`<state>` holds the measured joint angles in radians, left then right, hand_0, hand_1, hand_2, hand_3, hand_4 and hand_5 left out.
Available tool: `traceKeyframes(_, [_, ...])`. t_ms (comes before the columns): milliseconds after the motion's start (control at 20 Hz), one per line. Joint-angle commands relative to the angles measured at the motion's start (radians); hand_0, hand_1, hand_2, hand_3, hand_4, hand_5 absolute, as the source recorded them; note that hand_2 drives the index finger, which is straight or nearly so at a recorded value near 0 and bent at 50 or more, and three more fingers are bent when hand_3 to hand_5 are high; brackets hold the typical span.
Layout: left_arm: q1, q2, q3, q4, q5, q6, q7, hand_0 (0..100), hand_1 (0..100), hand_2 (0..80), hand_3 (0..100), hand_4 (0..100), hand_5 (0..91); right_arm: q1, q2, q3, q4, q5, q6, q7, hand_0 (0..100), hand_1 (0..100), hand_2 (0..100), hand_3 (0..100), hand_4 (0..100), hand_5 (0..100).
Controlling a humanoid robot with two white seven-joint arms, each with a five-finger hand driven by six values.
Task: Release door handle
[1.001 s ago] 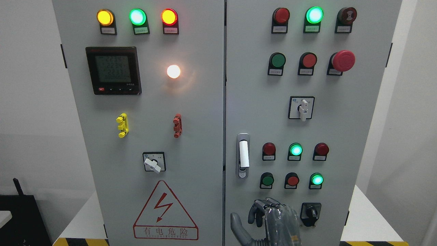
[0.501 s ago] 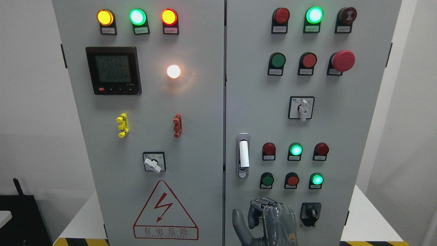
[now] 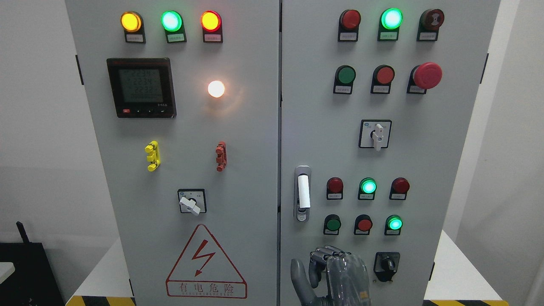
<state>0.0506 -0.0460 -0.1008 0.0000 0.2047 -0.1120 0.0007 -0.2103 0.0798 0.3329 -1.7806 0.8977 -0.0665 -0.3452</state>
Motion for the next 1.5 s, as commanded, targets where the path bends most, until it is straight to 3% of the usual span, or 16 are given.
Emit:
traceKeyframes(0, [0.000, 0.000, 0.000, -0.031, 0.001, 0.000, 0.001, 12, 39, 0.0, 0, 0, 0.0, 0.051, -0.061, 0.005, -0.082, -0.002, -0.001, 0.002, 51, 0, 99, 100, 91, 91])
traceKeyframes(250, [0.000, 0.000, 0.001, -0.031, -0.001, 0.000, 0.001, 12, 39, 0.0, 0, 0, 0.0, 0.052, -0.127, 0.003, -0.105, 0.000, 0.001, 0.002, 52, 0, 99, 100, 91, 91])
traceKeyframes(601, [0.000, 0.000, 0.000, -0.031, -0.001, 0.000, 0.001, 12, 39, 0.0, 0, 0, 0.0, 0.022, -0.156, 0.000, -0.112, 0.125, -0.001, 0.008, 53, 0, 99, 100, 91, 91])
traceKeyframes(851, [0.000, 0.000, 0.001, -0.031, -0.001, 0.000, 0.001, 12, 39, 0.0, 0, 0, 0.0, 0.000, -0.173, -0.002, -0.138, 0.193, 0.001, 0.055, 53, 0, 99, 100, 91, 91])
traceKeyframes(951, [0.000, 0.000, 0.001, -0.031, 0.001, 0.000, 0.001, 12, 39, 0.0, 0, 0, 0.0, -0.003, -0.173, -0.002, -0.141, 0.240, 0.002, 0.060, 53, 0, 99, 100, 91, 91])
traceKeyframes(1152, [0.000, 0.000, 0.000, -0.031, 0.001, 0.000, 0.001, 12, 39, 0.0, 0, 0, 0.0, -0.003, -0.173, -0.002, -0.174, 0.312, 0.005, 0.110, 52, 0, 99, 100, 91, 91])
traceKeyframes(1452, [0.000, 0.000, 0.000, -0.031, 0.001, 0.000, 0.001, 12, 39, 0.0, 0, 0, 0.0, -0.005, -0.121, -0.009, -0.204, 0.450, 0.010, 0.206, 53, 0, 99, 100, 91, 92])
